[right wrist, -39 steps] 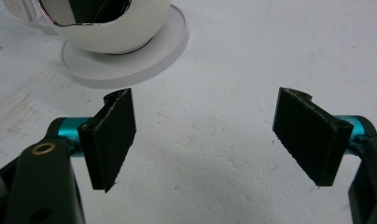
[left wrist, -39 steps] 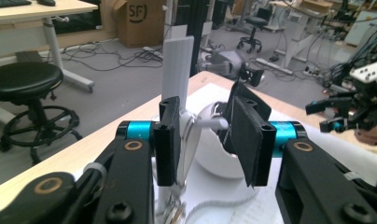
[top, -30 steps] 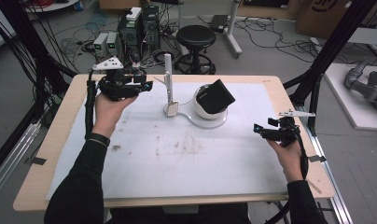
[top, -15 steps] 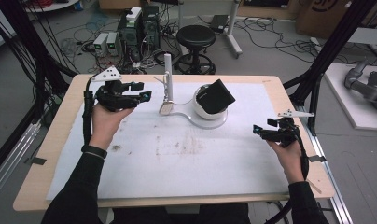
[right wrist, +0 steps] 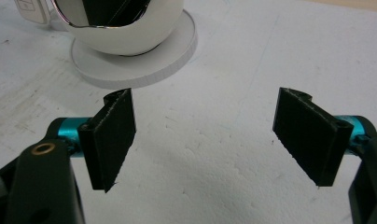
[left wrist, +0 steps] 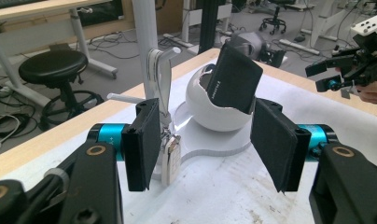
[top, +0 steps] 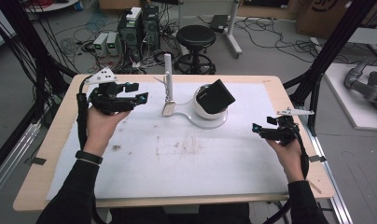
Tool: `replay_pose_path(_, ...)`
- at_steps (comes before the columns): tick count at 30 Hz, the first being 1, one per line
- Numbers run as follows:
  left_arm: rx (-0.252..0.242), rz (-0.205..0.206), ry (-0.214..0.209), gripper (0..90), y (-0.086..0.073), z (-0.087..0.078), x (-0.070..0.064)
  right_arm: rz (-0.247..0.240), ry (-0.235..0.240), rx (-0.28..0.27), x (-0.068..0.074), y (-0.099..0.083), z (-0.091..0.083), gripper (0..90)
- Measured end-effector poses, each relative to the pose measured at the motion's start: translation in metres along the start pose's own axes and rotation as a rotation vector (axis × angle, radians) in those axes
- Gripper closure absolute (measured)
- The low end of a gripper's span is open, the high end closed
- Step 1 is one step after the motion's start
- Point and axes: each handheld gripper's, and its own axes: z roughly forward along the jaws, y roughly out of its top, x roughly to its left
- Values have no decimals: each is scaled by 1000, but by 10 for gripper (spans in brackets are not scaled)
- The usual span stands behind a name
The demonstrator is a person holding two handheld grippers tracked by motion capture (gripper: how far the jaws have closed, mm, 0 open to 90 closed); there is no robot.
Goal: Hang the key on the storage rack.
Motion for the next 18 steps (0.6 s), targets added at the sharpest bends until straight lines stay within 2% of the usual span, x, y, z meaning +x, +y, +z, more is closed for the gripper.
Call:
replay_pose_path(6, 11, 3, 19, 421, 1, -4, -4, -1, 3, -3, 1, 4, 0, 216)
replay_pose_path(8, 18, -2, 45, 418, 2, -6, -5, 0, 6, -3, 0, 5, -1, 216)
replay_pose_path(10, 22, 0, 52, 417, 2, -8, -6, 5, 6, -3, 0, 5, -1, 216)
replay_pose_path(18, 21, -7, 37, 415, 2, -9, -6, -1, 8, -4, 0, 6, -1, 216)
